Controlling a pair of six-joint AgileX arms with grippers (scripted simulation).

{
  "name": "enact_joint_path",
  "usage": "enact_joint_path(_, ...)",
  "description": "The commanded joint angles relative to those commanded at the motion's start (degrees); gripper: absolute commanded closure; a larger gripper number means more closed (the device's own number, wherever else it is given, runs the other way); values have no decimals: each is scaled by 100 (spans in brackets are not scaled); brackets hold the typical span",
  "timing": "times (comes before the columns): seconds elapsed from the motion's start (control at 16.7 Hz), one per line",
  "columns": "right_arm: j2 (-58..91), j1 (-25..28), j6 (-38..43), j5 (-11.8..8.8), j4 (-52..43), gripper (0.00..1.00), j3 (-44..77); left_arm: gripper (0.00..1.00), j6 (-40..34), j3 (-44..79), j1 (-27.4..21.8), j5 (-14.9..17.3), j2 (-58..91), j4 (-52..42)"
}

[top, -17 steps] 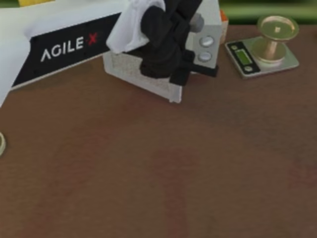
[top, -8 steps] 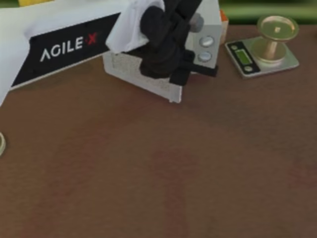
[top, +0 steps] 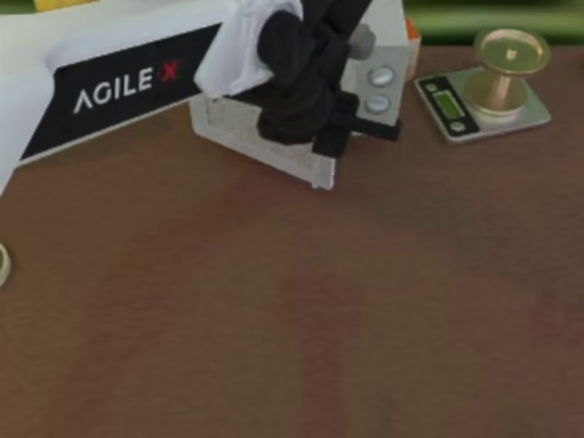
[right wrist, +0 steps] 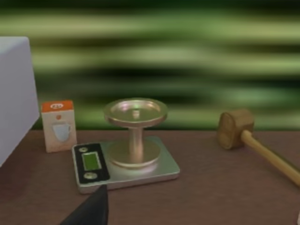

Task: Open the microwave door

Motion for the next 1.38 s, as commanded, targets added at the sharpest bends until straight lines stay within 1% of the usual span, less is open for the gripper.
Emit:
enact_joint_path(0.24,0,0,0,0,0,0,0,100,-5,-36,-34,41,10,8)
enact_joint_path(0.66,0,0,0,0,0,0,0,100,699,-729,158,396,-498,304)
enact_joint_path(1.38,0,0,0,0,0,0,0,100,709,-741,161,402,-504,307)
